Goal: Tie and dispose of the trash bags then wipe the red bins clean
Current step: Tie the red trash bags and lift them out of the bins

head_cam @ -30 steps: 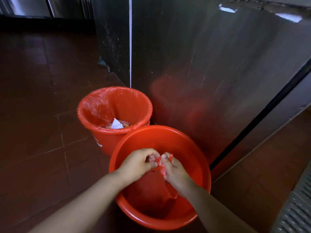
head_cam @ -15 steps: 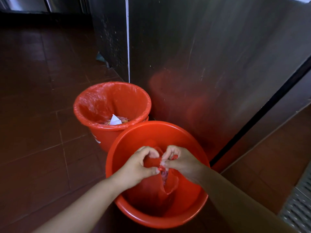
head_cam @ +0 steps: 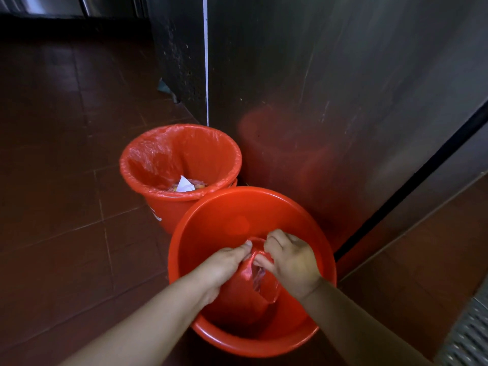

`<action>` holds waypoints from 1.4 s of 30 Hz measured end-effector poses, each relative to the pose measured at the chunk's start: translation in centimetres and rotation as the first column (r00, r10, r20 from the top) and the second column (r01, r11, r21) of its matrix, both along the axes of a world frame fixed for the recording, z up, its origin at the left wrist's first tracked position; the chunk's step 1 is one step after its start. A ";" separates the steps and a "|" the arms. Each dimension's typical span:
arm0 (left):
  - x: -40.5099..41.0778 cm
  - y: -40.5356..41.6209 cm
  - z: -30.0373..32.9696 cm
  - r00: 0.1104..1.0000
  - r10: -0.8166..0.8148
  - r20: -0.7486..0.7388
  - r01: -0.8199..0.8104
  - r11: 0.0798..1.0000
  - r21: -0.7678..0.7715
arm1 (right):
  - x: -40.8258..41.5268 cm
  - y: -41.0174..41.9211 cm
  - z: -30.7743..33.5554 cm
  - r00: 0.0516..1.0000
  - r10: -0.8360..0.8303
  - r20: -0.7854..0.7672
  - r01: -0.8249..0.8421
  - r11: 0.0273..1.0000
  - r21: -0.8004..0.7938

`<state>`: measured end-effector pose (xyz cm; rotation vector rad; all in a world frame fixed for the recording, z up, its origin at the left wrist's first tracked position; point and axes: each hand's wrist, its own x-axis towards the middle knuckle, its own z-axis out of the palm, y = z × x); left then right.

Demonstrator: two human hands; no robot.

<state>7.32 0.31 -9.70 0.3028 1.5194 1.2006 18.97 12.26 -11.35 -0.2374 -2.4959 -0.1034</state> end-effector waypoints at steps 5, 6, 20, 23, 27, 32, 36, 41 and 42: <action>0.9 1.0 0.3 0.957 0.262 0.123 -0.278 0.950 0.142 | -0.5 -0.3 0.7 0.999 -0.050 0.003 0.049 0.988 0.149; 1.0 1.1 0.4 0.949 0.285 0.135 -0.306 0.938 0.166 | -0.7 -0.5 1.0 0.999 -0.048 0.018 0.046 0.992 0.120; -2.2 2.0 1.3 0.798 0.514 0.314 -0.581 0.794 0.177 | 2.2 -0.2 4.3 0.858 0.022 0.514 0.386 0.632 -0.672; -2.5 2.1 4.3 0.851 0.402 0.339 -0.503 0.809 0.305 | 0.2 -0.6 6.7 0.998 -0.054 -0.024 -0.033 -0.172 -0.985; -5.1 1.6 9.0 0.888 0.343 0.305 -0.448 0.791 0.417 | -2.5 -0.2 9.7 0.875 -0.407 -0.262 -0.474 -0.608 -0.637; -9.6 -2.2 9.8 0.845 0.507 0.167 -0.534 0.800 0.272 | -0.1 1.3 9.8 0.952 -0.264 -0.156 -0.268 -0.471 -0.840; -11.1 -5.8 7.0 0.804 0.587 0.091 -0.593 0.784 0.184 | 3.2 2.2 7.3 0.940 -0.329 -0.092 -0.274 -0.563 -0.780; -10.0 -6.9 6.1 0.869 0.488 0.079 -0.494 0.863 0.109 | 3.3 1.7 8.3 0.959 -0.276 -0.060 -0.191 -0.478 -0.858; -9.8 -7.0 6.4 0.887 0.434 0.157 -0.450 0.889 0.088 | 2.7 1.5 9.2 0.970 -0.235 -0.068 -0.165 -0.419 -0.893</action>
